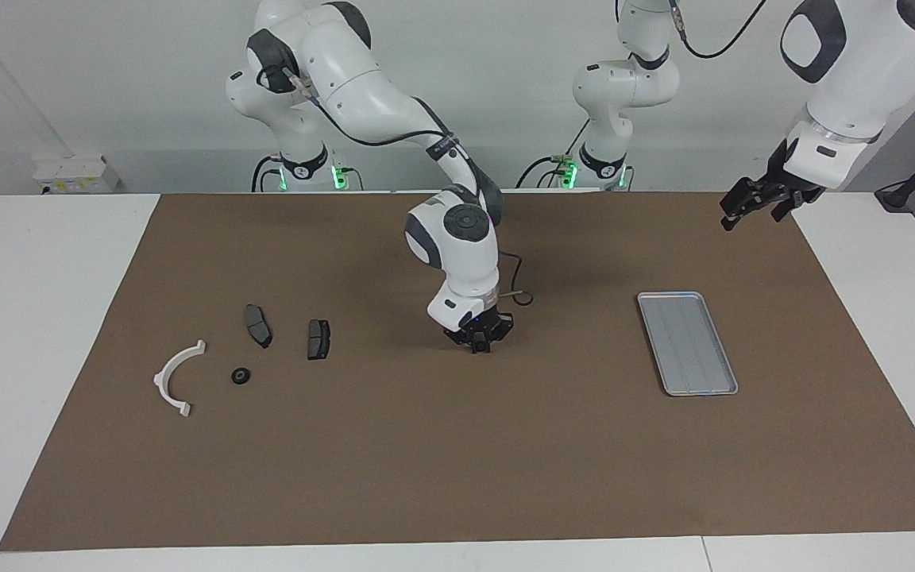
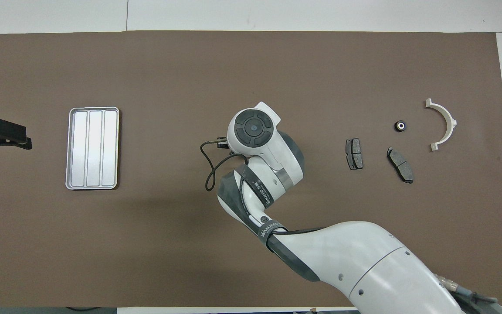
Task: Place bearing gear from tray to pile
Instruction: 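Lower the right gripper and grasp the black gear at mid-table, then carry the gear with the right gripper beside the other gear and release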
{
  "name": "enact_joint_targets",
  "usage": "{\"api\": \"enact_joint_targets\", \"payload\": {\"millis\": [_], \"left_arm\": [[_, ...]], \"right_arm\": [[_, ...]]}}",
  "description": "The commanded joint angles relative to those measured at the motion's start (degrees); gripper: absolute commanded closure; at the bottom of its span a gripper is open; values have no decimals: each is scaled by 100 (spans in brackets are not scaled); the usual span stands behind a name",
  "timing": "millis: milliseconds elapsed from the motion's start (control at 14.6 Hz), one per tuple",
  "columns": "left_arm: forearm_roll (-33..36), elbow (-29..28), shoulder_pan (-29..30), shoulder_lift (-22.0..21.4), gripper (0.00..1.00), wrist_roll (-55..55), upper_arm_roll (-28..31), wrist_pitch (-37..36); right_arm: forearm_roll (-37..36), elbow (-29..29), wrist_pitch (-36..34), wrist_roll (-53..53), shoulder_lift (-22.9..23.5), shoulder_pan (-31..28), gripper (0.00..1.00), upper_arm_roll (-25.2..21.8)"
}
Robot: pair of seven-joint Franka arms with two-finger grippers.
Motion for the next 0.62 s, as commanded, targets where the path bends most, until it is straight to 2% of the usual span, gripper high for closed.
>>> {"api": "enact_joint_targets", "payload": {"millis": [0,137,549], "left_arm": [[111,-23,-97,-52,0,3,75,-75],[111,-15,-97,-52,0,3,75,-67],[111,-15,-97,-52,0,3,75,-75]], "right_arm": [[-78,377,-711,-702,3,-473,100,54],[-16,563,-1178,-1325,-145,-824,100,63],[54,344,-1830,-3074,-673,-1878,100,72]]}}
